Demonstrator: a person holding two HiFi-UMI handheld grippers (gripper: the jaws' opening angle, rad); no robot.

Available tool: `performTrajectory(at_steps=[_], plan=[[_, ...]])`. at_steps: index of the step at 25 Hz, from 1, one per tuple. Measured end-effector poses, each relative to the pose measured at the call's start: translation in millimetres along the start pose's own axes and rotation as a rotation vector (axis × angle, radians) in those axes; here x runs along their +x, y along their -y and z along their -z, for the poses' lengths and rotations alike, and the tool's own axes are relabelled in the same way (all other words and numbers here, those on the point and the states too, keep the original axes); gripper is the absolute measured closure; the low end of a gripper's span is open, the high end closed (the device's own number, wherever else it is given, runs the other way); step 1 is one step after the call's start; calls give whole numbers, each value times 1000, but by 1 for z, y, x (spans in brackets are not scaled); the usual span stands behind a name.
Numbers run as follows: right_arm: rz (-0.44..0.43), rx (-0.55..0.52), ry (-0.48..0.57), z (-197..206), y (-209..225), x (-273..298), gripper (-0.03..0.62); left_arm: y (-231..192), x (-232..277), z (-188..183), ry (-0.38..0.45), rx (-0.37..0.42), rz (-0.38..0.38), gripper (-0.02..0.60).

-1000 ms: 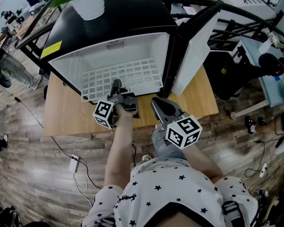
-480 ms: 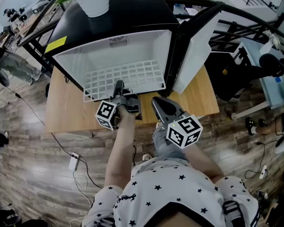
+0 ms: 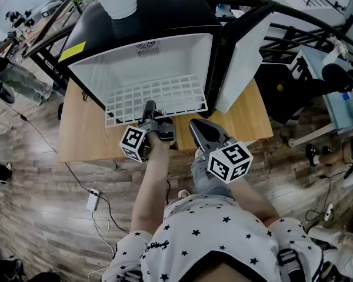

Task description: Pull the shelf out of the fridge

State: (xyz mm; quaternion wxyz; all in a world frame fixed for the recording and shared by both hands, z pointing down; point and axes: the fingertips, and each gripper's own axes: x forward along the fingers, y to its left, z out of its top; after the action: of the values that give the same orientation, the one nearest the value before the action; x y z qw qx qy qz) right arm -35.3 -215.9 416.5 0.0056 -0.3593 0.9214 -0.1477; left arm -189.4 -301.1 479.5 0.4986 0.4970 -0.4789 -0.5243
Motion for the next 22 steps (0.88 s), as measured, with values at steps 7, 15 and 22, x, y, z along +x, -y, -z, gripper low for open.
performTrajectory(at_steps=[7,15,22], plan=[[5,4,3,2,-5,-5,572,0,-9,2,-5,0,-2,551],[12,-1,19,0,-11,-12,572,1,-23,5,-12,-10,-4,551],[13,-2,20,3,-19,-17,572,-1,-43,6,-15,-5,0,552]])
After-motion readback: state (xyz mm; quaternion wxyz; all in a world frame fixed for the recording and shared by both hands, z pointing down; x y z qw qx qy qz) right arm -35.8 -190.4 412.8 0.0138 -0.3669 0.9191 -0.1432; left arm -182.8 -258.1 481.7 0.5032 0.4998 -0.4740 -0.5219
